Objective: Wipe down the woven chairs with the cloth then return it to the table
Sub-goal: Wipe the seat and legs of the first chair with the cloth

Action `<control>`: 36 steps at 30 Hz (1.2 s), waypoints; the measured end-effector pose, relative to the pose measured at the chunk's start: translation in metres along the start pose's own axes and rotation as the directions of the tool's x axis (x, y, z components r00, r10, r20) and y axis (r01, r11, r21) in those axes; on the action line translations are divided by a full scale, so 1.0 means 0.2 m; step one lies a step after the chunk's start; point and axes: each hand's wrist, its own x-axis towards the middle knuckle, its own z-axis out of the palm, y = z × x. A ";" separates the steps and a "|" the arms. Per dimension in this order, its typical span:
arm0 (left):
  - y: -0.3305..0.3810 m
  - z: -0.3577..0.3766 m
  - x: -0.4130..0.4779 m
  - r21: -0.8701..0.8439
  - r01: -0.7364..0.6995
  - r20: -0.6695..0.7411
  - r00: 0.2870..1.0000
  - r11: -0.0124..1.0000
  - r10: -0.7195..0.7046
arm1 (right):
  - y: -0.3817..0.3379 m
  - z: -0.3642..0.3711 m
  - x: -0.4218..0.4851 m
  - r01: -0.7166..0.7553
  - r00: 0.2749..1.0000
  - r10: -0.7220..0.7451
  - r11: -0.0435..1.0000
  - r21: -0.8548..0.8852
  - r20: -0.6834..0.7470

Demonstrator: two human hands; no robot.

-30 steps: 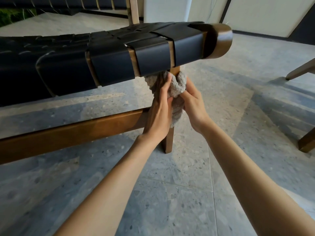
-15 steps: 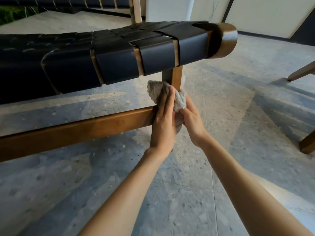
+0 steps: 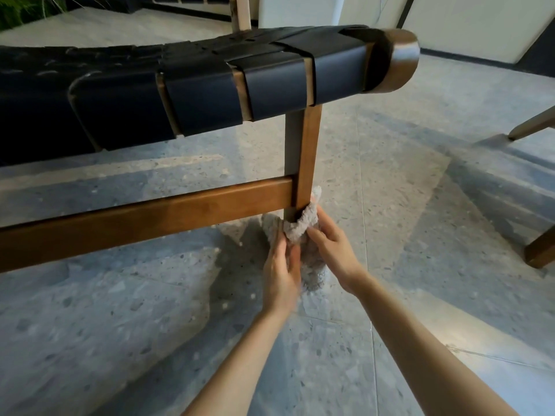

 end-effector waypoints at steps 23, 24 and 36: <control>0.01 0.01 0.14 0.046 0.415 0.032 0.909 0.909 -0.416 | 0.15 0.07 0.05 -0.086 0.993 0.092 0.993 0.080 -0.080; 0.04 0.01 0.16 0.005 0.383 -0.001 0.924 0.924 -0.383 | 0.12 0.07 0.06 -0.038 0.994 0.046 0.996 0.082 -0.096; 0.05 -0.08 0.11 0.444 0.348 0.073 0.905 0.826 -0.420 | 0.09 0.06 -0.01 -0.142 0.976 0.104 0.970 -0.198 -0.194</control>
